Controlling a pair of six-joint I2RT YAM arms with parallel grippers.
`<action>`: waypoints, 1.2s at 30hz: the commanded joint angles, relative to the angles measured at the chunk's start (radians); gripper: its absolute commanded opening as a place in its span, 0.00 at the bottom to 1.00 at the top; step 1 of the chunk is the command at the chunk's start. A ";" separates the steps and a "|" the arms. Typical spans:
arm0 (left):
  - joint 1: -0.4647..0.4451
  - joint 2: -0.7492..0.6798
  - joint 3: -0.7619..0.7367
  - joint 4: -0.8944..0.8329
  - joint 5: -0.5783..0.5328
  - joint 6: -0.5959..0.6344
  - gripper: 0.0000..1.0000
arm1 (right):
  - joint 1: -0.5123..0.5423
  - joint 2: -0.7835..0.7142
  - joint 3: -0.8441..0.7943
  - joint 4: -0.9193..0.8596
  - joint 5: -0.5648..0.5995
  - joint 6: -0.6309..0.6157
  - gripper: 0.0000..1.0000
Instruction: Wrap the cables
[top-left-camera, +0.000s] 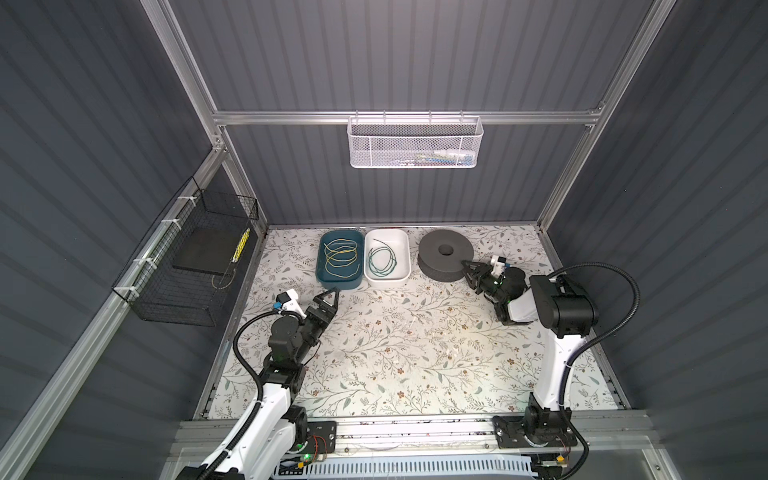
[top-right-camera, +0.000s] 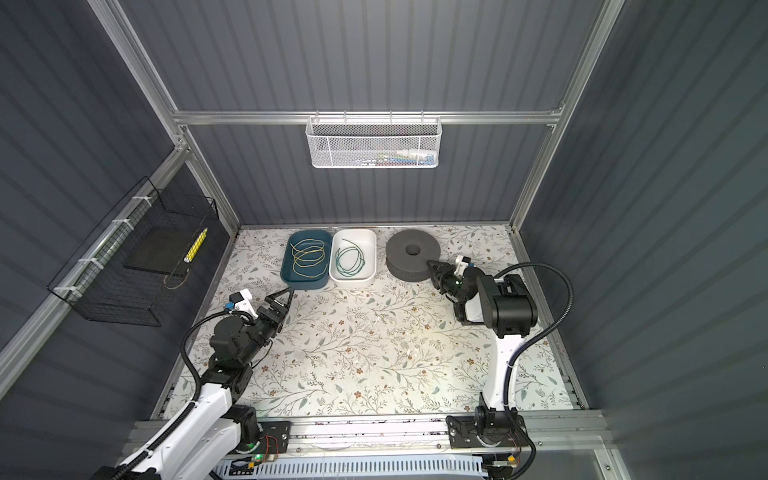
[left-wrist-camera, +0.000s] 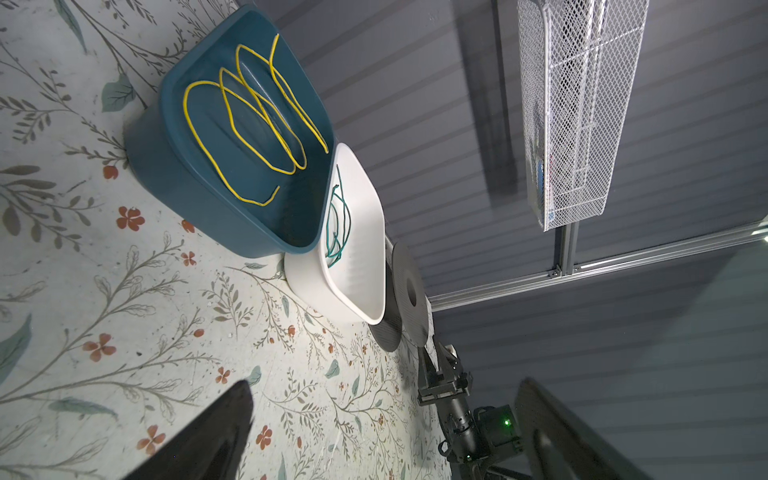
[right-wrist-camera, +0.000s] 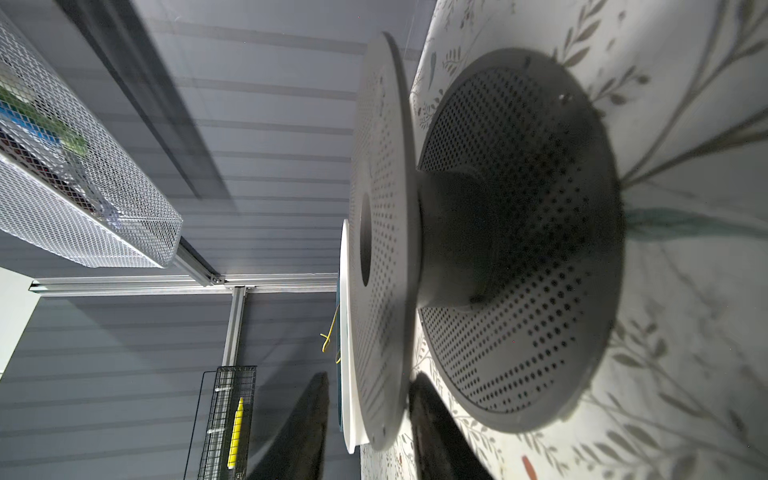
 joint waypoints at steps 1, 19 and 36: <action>0.004 -0.020 0.022 -0.021 0.016 -0.007 0.99 | 0.000 0.021 0.031 -0.010 -0.023 -0.033 0.36; 0.004 -0.048 0.061 -0.104 0.004 0.020 0.99 | -0.001 -0.042 0.017 -0.029 -0.025 -0.038 0.00; 0.004 -0.048 0.111 -0.151 -0.014 0.091 0.99 | -0.017 -0.252 -0.137 0.078 -0.110 0.002 0.00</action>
